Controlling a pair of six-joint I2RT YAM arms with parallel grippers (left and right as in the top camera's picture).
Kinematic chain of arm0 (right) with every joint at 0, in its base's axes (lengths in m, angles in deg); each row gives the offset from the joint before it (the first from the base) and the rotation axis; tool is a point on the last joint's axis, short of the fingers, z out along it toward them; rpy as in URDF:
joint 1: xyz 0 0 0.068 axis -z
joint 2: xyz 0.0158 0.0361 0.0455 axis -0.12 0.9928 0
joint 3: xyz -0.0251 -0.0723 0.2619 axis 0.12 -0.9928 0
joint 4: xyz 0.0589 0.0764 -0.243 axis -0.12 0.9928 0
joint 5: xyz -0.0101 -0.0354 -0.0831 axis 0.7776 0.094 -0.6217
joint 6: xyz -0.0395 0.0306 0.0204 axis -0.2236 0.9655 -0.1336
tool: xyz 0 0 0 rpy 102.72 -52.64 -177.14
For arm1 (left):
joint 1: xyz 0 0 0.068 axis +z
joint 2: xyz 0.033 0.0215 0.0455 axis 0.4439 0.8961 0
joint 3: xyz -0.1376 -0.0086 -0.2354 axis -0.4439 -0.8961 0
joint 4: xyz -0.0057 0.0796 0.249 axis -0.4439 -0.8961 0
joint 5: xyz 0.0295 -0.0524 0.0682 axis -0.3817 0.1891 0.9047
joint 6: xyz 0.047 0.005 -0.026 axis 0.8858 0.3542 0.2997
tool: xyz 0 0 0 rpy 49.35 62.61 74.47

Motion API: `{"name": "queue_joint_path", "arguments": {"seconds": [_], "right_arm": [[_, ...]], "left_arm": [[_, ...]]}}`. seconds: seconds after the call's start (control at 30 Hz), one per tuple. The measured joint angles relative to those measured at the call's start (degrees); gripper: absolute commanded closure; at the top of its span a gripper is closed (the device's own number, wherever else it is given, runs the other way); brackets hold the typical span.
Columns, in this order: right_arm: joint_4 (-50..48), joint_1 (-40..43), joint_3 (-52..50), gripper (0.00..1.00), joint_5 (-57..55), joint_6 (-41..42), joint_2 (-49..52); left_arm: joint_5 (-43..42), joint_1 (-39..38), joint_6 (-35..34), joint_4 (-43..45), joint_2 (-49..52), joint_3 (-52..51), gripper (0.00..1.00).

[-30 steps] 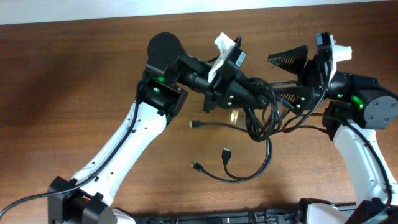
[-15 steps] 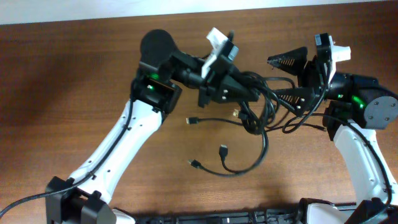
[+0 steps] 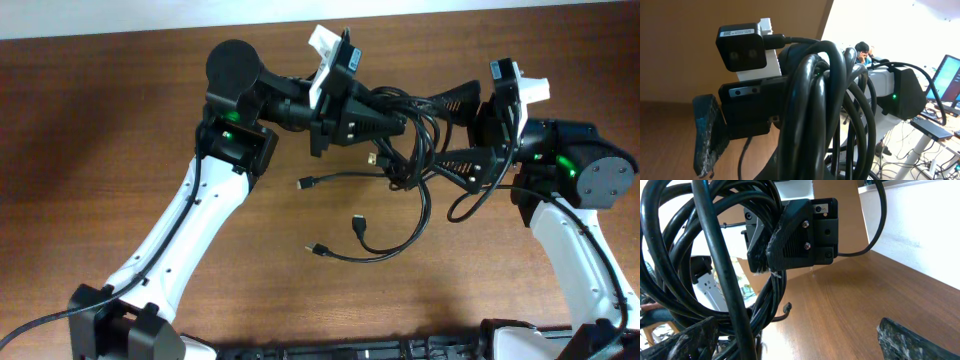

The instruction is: Untangle cables

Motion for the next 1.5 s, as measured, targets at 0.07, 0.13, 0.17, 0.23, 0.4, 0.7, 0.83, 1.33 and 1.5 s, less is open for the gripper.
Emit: {"name": "queue_joint_path", "arguments": {"seconds": [0.07, 0.13, 0.17, 0.23, 0.4, 0.7, 0.83, 1.33, 1.5], "right_arm": [[0.0, 0.0, 0.0, 0.02, -0.04, 0.04, 0.0], [0.0, 0.0, 0.0, 0.01, -0.04, 0.02, 0.0], [0.0, 0.0, 0.0, 0.01, -0.04, 0.02, 0.0], [0.0, 0.0, 0.0, 0.01, -0.07, 0.07, 0.0], [0.0, 0.0, 0.0, 0.01, -0.22, 0.17, 0.0], [0.0, 0.02, 0.0, 0.01, -1.51, 0.22, 0.04], [-0.02, 0.02, 0.0, 0.01, -2.58, 0.2, 0.04], [3.04, 0.02, 0.0, 0.01, -5.62, -0.26, 0.11], [10.25, -0.11, 0.0, 0.02, -8.26, -0.44, 0.59]], "left_arm": [[0.52, -0.02, 0.0, -0.39, 0.0, 0.0, 1.0], [1.44, -0.13, 0.02, -0.61, 0.0, 0.0, 1.0], [1.9, -0.13, 0.02, -0.61, 0.0, 0.0, 1.0], [2.67, -0.13, 0.02, -0.68, 0.0, 0.0, 1.0], [5.6, -0.13, 0.02, -3.08, 0.0, 0.0, 1.0], [9.07, -0.98, 0.04, -5.99, 0.0, 0.0, 1.0], [9.7, -2.49, 0.61, -6.03, 0.0, 0.0, 1.0], [2.86, -3.63, 0.9, -3.37, 0.02, 0.0, 1.0], [-1.88, -4.0, 0.87, -0.76, 0.09, 0.0, 1.0]]}}
